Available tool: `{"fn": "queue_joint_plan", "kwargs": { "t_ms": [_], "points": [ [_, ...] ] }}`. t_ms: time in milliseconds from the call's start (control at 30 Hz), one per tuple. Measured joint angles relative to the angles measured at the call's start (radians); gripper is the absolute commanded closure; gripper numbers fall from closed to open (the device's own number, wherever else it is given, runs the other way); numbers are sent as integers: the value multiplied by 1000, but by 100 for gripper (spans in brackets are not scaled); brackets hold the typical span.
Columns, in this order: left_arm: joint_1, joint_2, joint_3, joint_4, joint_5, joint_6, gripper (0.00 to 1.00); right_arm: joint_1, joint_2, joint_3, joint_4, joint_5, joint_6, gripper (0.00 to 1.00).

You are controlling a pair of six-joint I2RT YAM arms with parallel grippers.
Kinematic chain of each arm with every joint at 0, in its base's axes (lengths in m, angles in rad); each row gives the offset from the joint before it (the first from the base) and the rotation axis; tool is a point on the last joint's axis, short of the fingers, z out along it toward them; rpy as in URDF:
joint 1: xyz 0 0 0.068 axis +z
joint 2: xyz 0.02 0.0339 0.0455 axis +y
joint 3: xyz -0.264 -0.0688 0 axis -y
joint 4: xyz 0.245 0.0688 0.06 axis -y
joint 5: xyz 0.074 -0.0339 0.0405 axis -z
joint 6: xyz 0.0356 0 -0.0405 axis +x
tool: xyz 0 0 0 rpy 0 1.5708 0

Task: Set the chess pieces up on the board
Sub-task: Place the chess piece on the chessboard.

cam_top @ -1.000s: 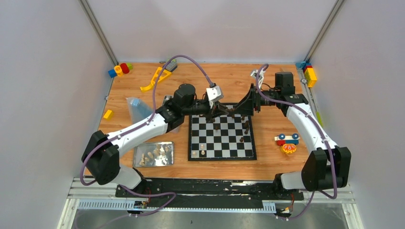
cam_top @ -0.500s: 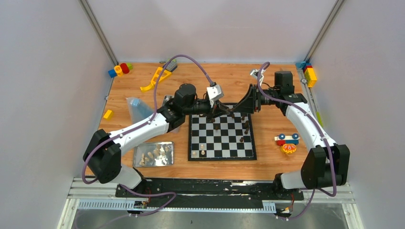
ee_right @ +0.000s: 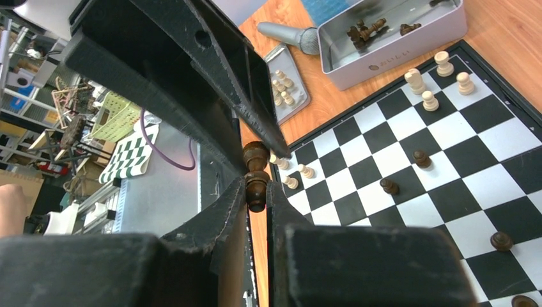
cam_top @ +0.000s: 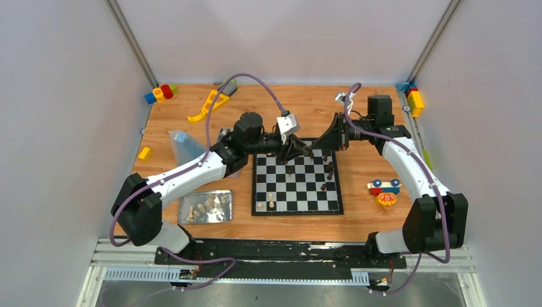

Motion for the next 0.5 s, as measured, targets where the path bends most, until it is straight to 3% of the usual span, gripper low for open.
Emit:
{"fn": "queue_joint_plan", "kwargs": {
  "t_ms": [33, 100, 233, 367, 500],
  "points": [
    [0, 0, 0, 0, -4, 4, 43, 0, 0, 0, 0, 4, 0, 100],
    [2, 0, 0, -6, -13, 12, 29, -2, -3, 0, -1, 26, -2, 100],
    [20, -20, 0, -46, -27, 43, 10, -21, -23, 6, -43, 103, -40, 100],
    [65, -91, 0, -136, -38, 106, 1, -38, -30, 56, -164, 219, -136, 100],
    [124, -169, 1, -252, -69, 171, 0, -39, -30, 111, -311, 381, -249, 100]
  ]
}}
